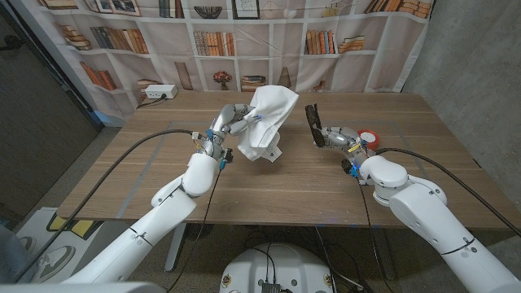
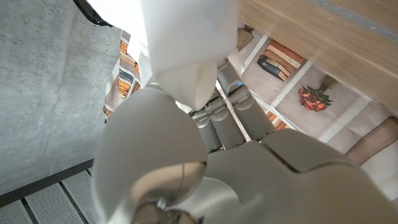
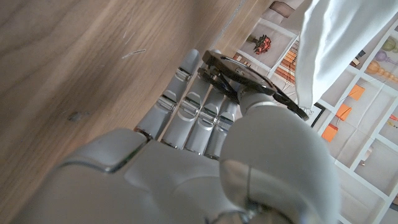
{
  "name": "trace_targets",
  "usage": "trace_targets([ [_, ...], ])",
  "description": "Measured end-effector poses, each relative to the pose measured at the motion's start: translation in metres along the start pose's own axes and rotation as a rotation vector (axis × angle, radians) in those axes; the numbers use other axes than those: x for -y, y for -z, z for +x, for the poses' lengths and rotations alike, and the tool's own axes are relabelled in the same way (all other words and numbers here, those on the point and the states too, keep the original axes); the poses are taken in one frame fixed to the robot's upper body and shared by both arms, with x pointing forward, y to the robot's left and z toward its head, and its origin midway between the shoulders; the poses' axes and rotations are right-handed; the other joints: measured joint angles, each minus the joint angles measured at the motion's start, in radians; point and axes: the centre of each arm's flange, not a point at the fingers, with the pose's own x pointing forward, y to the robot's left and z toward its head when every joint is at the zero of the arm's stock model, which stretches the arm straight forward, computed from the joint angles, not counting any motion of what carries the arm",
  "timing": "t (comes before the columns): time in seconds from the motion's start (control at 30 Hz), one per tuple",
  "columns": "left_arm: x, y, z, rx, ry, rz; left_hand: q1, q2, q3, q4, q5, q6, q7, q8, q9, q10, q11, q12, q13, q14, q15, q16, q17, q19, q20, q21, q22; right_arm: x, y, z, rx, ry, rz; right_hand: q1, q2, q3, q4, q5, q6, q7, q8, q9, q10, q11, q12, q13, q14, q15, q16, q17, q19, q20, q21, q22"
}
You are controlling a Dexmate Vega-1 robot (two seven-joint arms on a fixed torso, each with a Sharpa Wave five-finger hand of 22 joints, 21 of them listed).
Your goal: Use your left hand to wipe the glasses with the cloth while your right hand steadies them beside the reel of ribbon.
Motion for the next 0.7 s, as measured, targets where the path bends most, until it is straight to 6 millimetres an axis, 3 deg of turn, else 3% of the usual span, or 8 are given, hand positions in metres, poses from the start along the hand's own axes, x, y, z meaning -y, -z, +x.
trace_targets([
  [0.17,0.002,0.001,0.0,-0.004,0.021,0.017,0.0,0.0,0.001,0.002,0.0,0.0,0.0,0.0,0.0,0.0,0.0,0.0,0.005,0.0,0.0,0.0,0.004,0.0,0.0,-0.004,0.0,-0.012,0.002,-0.006,-0.003,-0.023,0.007,0.0,0.0,0.0,0.0,0.0,0.0,0.0,-0.003,0.0,0.0,0.0,0.0,0.0,0.0,0.0,0.0,0.0,0.0,0.0,0.0,0.0],
  [0.23,0.02,-0.013,0.014,0.023,0.042,-0.008,0.0,0.0,0.002,0.002,0.0,0.0,0.0,0.0,0.0,0.0,0.0,0.0,0.009,0.0,0.0,0.0,0.004,0.0,0.0,-0.004,0.0,0.001,-0.004,-0.009,0.036,0.091,-0.051,0.0,0.0,0.0,0.0,0.0,0.0,0.0,-0.003,-0.001,0.0,0.0,0.0,0.0,0.0,0.0,0.0,0.0,0.0,0.0,0.007,0.0],
  [0.6,0.033,-0.015,0.026,-0.018,0.079,0.002,-0.003,-0.003,0.006,-0.001,-0.001,0.0,0.0,0.0,-0.001,0.005,0.005,0.003,0.019,0.007,0.007,0.0,0.004,0.0,0.0,-0.008,0.0,-0.004,-0.007,-0.02,0.062,0.154,-0.09,-0.002,0.0,0.0,0.0,0.0,0.006,0.001,-0.006,-0.002,0.001,0.001,0.0,0.0,0.0,0.0,0.0,0.0,0.0,0.0,0.007,-0.005],
  [0.7,0.039,-0.024,0.036,-0.01,0.092,-0.006,-0.003,-0.003,0.011,0.003,-0.003,0.002,0.001,-0.002,-0.001,0.005,0.005,0.003,0.02,0.011,0.004,-0.001,0.001,0.0,0.0,-0.008,0.0,-0.003,-0.009,-0.023,0.076,0.189,-0.116,-0.003,0.001,0.0,0.0,0.0,0.006,0.001,-0.004,-0.003,0.004,0.004,0.0,0.0,0.0,0.0,0.0,0.0,0.0,0.0,0.007,-0.005],
])
